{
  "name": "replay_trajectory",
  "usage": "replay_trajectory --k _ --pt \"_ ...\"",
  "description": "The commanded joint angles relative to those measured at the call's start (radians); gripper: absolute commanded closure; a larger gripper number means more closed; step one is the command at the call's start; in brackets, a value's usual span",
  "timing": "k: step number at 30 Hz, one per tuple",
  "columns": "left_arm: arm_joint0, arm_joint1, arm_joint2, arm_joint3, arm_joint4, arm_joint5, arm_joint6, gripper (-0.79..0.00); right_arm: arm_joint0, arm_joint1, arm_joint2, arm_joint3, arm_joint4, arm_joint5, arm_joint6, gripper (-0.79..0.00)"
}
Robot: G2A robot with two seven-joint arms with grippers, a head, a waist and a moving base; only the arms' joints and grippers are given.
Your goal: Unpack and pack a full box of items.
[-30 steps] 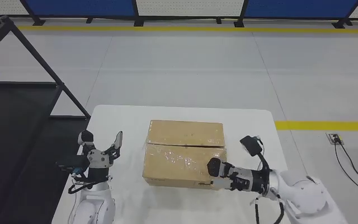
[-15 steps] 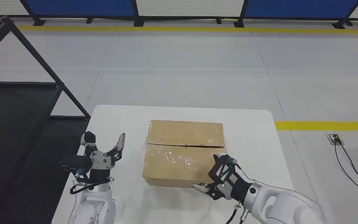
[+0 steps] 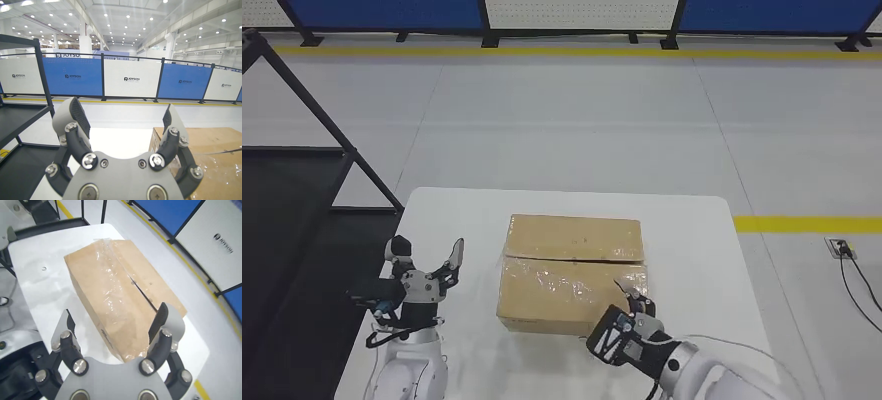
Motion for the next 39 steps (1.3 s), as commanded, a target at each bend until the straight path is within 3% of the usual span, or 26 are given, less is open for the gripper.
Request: replay_trajectory --k 1,6,10,23,39 --pt "0.004 0.001 -0.001 -0.007 -0.001 -0.006 -0.007 -0.785 0.002 -0.003 -0.048 0.003 -0.167 0.014 -0.031 -0.785" --pt "0.012 0.001 -0.003 -0.011 -0.001 -0.003 -0.006 -0.785 0.015 -0.016 -0.15 0.032 -0.459 0.094 -0.018 -0.785" --pt "0.018 0.0 -0.005 -0.01 -0.003 0.001 -0.001 -0.785 0.039 -0.036 -0.227 0.063 -0.583 0.138 0.031 -0.785" --pt "0.022 0.001 -0.018 -0.014 -0.023 -0.007 0.001 -0.785 0.092 -0.094 -0.323 0.129 -0.717 0.154 0.14 -0.785" --pt "0.015 0.001 -0.022 -0.012 -0.02 -0.01 0.002 -0.785 0.098 -0.149 -0.339 0.175 -0.851 0.188 0.219 -0.785"
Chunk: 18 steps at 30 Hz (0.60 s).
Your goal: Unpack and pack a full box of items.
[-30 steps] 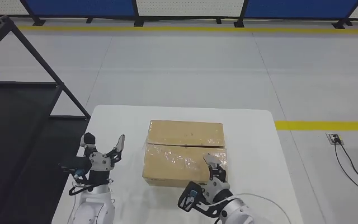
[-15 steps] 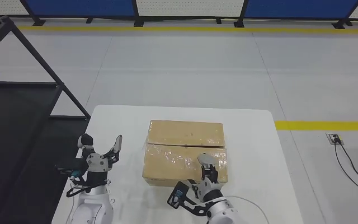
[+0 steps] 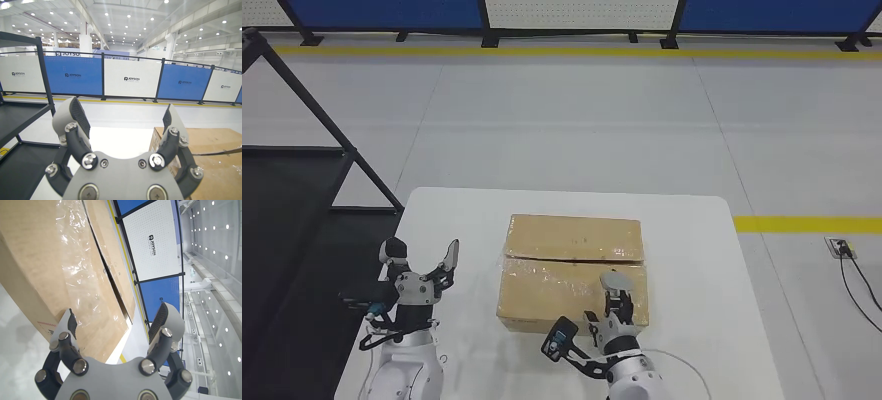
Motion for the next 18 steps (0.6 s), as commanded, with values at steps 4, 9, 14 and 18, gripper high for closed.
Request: replay_trajectory --k 4,9,14,18 --pt "-0.001 0.0 0.0 0.0 0.0 0.0 0.0 -0.785 -0.003 -0.016 0.001 0.009 -0.029 0.019 0.002 -0.785" --pt "-0.005 0.0 0.001 0.004 0.0 0.0 0.0 -0.785 -0.006 -0.03 0.011 0.017 -0.038 0.027 -0.006 -0.785" --pt "-0.006 0.0 0.001 0.006 0.002 0.001 0.0 -0.785 -0.026 -0.041 0.032 0.009 -0.04 0.07 -0.032 -0.785" --pt "-0.007 0.0 0.002 0.007 0.003 0.001 0.002 -0.785 -0.05 -0.046 0.058 0.001 -0.02 0.076 -0.058 -0.785"
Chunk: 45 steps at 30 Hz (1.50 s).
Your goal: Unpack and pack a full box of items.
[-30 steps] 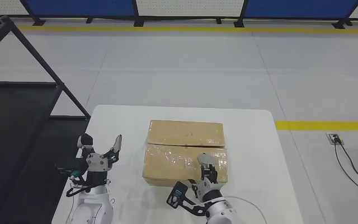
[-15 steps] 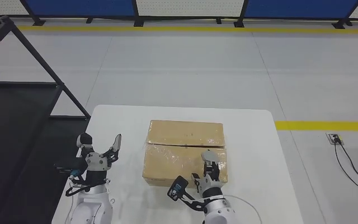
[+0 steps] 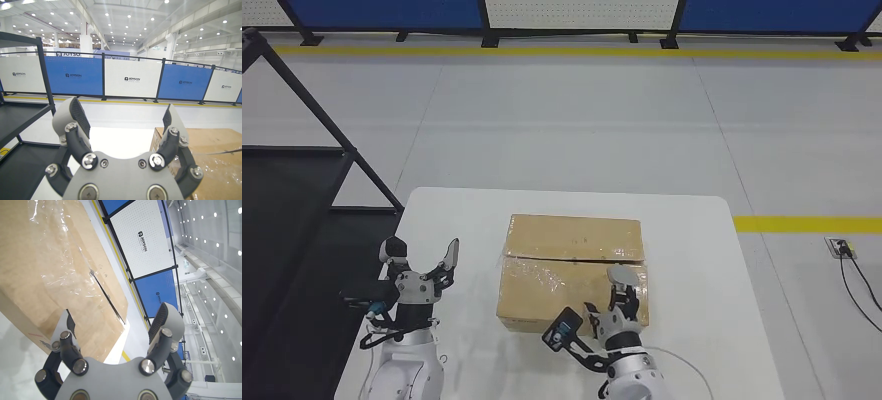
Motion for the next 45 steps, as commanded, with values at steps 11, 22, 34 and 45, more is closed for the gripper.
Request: replay_trajectory --k 11,22,34,45 --pt "0.001 -0.001 0.003 0.004 0.005 0.007 0.007 -0.785 -0.011 -0.015 0.158 0.007 0.414 -0.144 -0.107 -0.785" --pt "0.006 -0.001 0.004 0.0 0.008 0.006 0.011 -0.785 -0.085 -0.001 0.207 -0.063 0.305 -0.23 -0.161 -0.785" --pt "0.014 0.0 0.001 -0.004 0.01 0.002 0.016 -0.785 -0.087 -0.017 0.116 -0.048 0.082 -0.228 -0.084 -0.785" --pt "0.02 0.0 -0.006 -0.007 0.005 0.0 0.02 -0.785 -0.062 -0.045 0.074 -0.018 -0.015 -0.167 -0.037 -0.785"
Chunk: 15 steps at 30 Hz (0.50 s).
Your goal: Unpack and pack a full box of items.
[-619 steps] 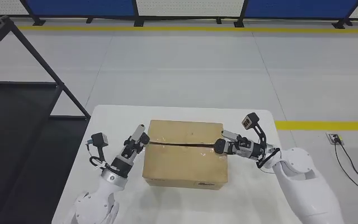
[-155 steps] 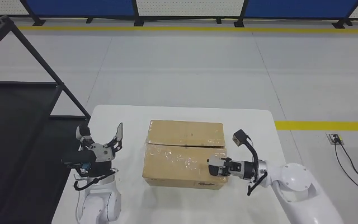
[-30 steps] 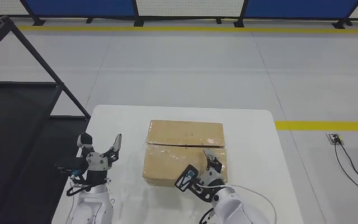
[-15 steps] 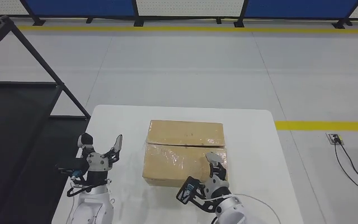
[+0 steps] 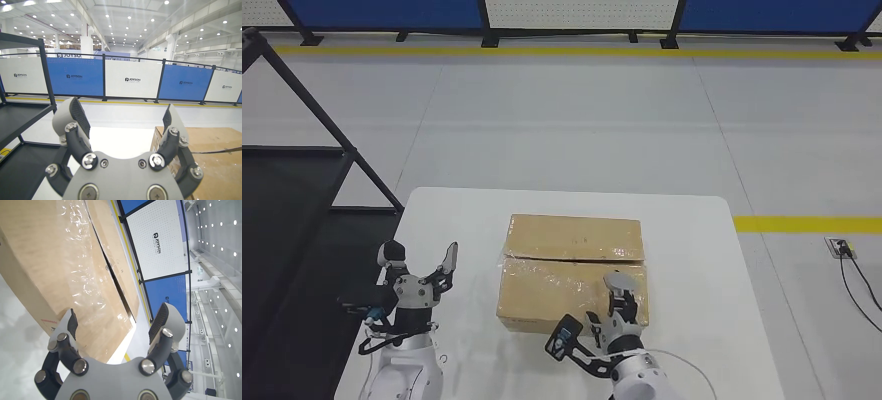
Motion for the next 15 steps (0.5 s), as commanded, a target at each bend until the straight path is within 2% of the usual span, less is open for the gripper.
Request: replay_trajectory --k 1,15 --pt "0.0 0.0 0.0 -0.001 0.0 -0.001 0.001 -0.785 0.0 -0.004 -0.002 0.004 -0.021 0.024 0.007 -0.785" --pt "-0.002 0.0 0.003 0.001 0.005 -0.002 0.001 -0.785 -0.016 -0.032 -0.007 0.034 -0.087 0.151 -0.045 -0.785"
